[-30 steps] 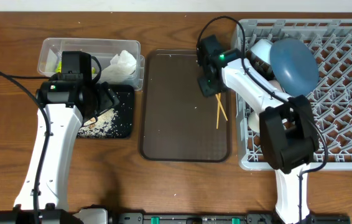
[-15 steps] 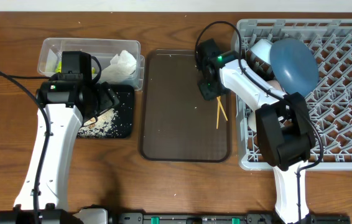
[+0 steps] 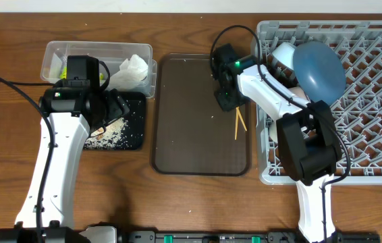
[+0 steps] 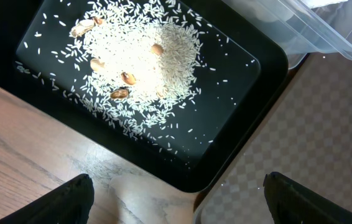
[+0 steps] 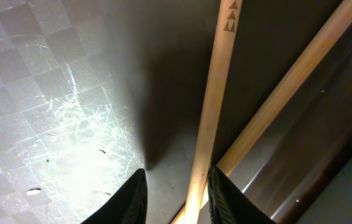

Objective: Sort waste into correct bins and load items into the dishwasher rack
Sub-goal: 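Lower the right gripper and grasp one wooden chopstick, then carry the chopstick into the dish rack and release it, then return the right gripper to the brown tray and grasp the second chopstick, then carry the second chopstick into the dish rack and release it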

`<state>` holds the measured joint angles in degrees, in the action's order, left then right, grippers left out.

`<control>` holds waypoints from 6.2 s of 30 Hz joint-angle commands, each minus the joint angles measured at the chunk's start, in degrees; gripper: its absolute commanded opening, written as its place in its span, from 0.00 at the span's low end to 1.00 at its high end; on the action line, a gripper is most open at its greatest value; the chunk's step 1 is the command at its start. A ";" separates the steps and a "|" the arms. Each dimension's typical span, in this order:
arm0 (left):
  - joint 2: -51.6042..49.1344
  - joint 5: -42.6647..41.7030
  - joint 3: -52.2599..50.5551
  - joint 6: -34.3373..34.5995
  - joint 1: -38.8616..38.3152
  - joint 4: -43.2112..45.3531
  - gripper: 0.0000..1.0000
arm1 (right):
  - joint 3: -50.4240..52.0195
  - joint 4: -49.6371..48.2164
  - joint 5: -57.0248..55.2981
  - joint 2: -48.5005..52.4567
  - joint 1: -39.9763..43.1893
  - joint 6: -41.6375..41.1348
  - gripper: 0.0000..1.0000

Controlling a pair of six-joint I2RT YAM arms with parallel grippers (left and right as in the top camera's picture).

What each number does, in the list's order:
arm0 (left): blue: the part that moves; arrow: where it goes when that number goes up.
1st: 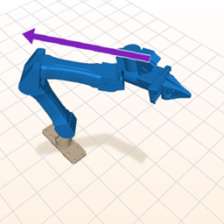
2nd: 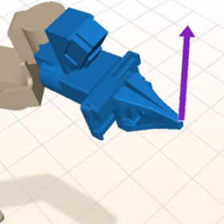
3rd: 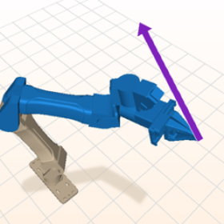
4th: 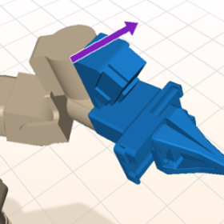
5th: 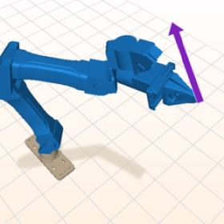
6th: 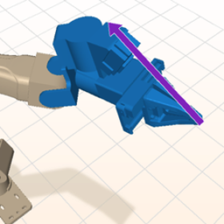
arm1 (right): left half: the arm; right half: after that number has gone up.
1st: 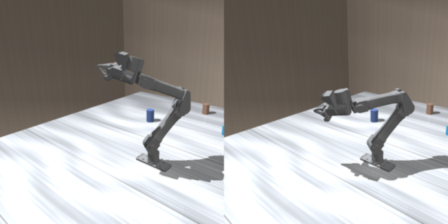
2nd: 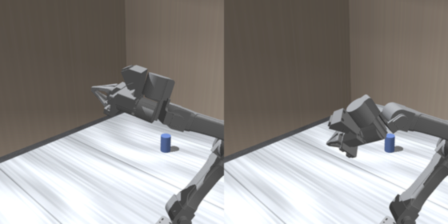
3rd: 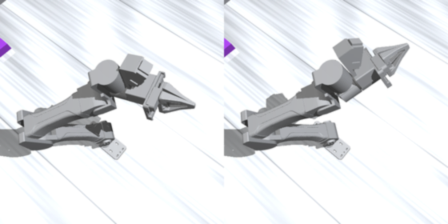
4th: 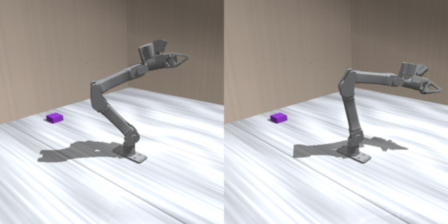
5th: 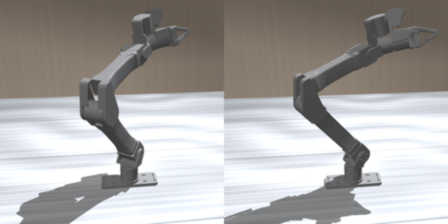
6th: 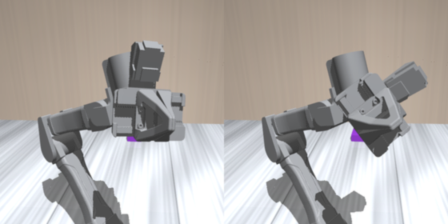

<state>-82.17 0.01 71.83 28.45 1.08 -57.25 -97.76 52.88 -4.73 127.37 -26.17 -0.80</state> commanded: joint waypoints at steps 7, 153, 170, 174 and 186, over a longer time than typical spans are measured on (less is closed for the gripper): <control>0.57 0.68 1.16 -0.35 0.24 -0.35 0.90 | 0.11 0.33 0.68 1.05 -0.48 0.63 0.28; 0.57 0.68 1.16 -0.35 0.24 -0.35 0.90 | -14.12 13.22 3.21 -9.05 2.49 -9.14 0.01; 0.57 0.68 1.16 -0.35 0.24 -0.35 0.90 | -13.51 12.41 0.72 -9.81 16.79 2.80 0.01; 0.57 0.70 1.16 -0.35 0.24 -0.35 0.90 | -13.49 10.32 1.90 -8.17 16.72 2.82 0.01; 0.57 0.68 1.16 -0.35 0.24 -0.35 0.90 | -13.51 5.27 2.47 -5.42 15.91 0.39 0.01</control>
<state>-82.17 0.01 71.83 28.45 1.08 -57.25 -111.35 58.59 -2.70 121.32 -9.45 0.45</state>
